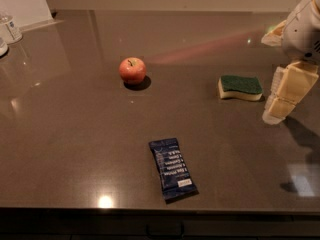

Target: Move sponge near rxbar blueberry

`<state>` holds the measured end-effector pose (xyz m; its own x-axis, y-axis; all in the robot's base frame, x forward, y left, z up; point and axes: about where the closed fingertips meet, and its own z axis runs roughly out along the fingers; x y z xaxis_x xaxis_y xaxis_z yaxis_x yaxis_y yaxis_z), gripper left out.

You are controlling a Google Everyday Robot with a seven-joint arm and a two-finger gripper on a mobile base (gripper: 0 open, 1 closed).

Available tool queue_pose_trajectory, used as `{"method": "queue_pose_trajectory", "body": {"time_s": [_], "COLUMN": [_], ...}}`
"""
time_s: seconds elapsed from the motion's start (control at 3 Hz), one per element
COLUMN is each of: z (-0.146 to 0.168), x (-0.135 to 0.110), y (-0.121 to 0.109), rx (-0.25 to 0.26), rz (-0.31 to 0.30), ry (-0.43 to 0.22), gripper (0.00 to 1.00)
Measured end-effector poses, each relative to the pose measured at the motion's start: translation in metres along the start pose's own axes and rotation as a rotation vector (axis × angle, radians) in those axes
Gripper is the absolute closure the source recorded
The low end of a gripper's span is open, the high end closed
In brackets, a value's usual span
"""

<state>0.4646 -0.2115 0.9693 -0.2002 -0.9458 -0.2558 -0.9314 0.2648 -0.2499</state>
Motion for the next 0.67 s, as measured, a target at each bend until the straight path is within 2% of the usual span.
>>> {"method": "queue_pose_trajectory", "body": {"time_s": [0.67], "z": [0.044], "x": [0.003], "y": [-0.045], "rx": [-0.048], "rz": [0.009], "ry": [-0.069], "gripper": [0.00]}}
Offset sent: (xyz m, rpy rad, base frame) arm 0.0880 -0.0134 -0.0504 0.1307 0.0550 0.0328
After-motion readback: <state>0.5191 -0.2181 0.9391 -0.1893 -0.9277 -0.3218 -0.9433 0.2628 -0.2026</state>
